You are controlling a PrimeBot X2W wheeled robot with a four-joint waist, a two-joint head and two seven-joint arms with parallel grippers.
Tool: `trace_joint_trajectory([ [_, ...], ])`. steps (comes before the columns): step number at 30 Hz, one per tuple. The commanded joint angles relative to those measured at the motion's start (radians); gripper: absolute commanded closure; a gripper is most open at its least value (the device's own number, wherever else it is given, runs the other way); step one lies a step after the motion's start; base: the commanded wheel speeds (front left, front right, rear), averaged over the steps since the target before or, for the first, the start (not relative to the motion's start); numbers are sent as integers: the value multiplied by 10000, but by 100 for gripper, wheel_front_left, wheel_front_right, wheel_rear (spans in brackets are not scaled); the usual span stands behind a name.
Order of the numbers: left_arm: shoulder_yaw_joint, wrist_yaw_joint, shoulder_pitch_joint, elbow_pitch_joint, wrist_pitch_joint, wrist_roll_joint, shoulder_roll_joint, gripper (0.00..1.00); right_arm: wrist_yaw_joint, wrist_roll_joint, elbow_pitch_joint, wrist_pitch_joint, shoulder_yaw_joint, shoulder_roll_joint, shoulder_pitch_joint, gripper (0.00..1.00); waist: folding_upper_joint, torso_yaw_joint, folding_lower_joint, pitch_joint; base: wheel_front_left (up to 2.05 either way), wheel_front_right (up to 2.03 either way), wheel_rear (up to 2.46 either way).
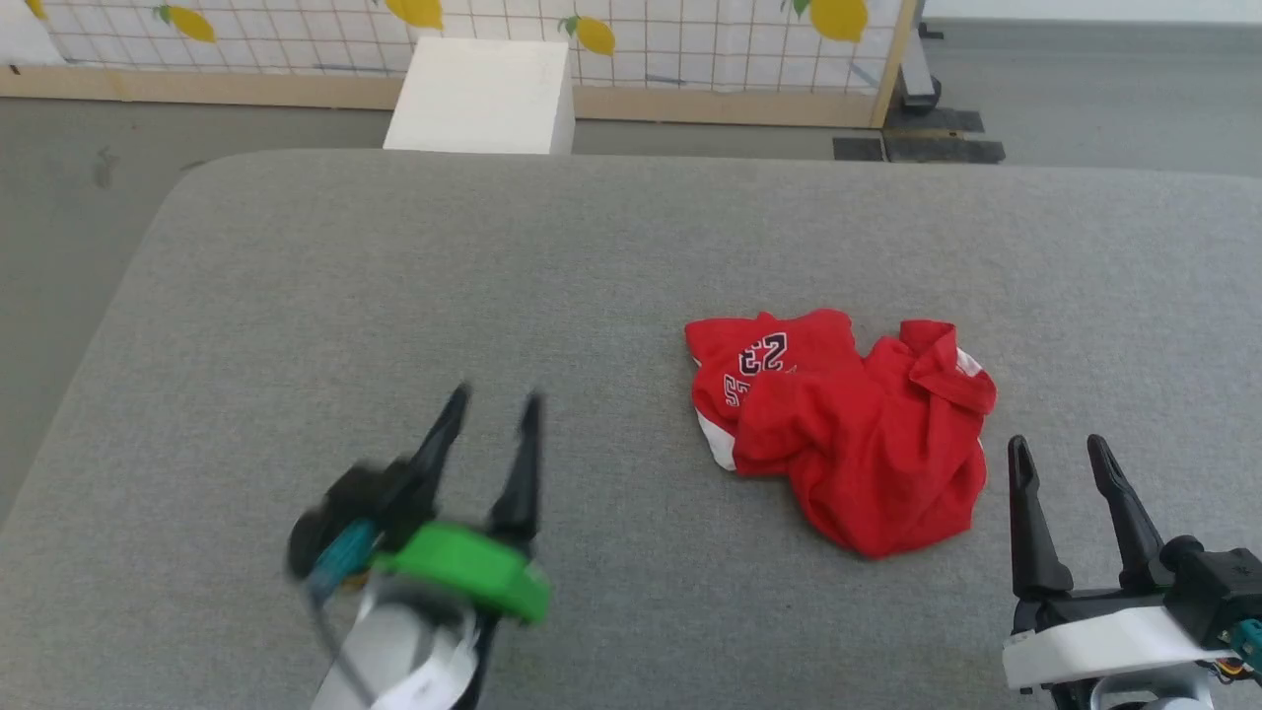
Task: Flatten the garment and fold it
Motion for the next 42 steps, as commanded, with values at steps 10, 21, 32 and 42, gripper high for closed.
trace_joint_trajectory([
  [10,-2482,624,-4309,2886,1183,-830,-33,0,-17,256,-79,-59,205,7,-581,0,-1,-972,0,1117,0,0,0],
  [21,-3493,1343,-6791,6017,4836,-1948,-33,0,-17,532,-55,-59,452,7,-1038,0,-1,-2080,0,2098,0,0,0],
  [32,-4177,1150,-6753,6168,6466,-3030,-33,100,-17,632,23,-59,471,7,-1062,0,-1,-2190,0,2011,0,0,0],
  [42,-3422,1818,-6868,4922,1329,-2392,234,100,-17,454,69,-59,373,7,-812,0,-1,-1455,0,1161,0,0,0],
])
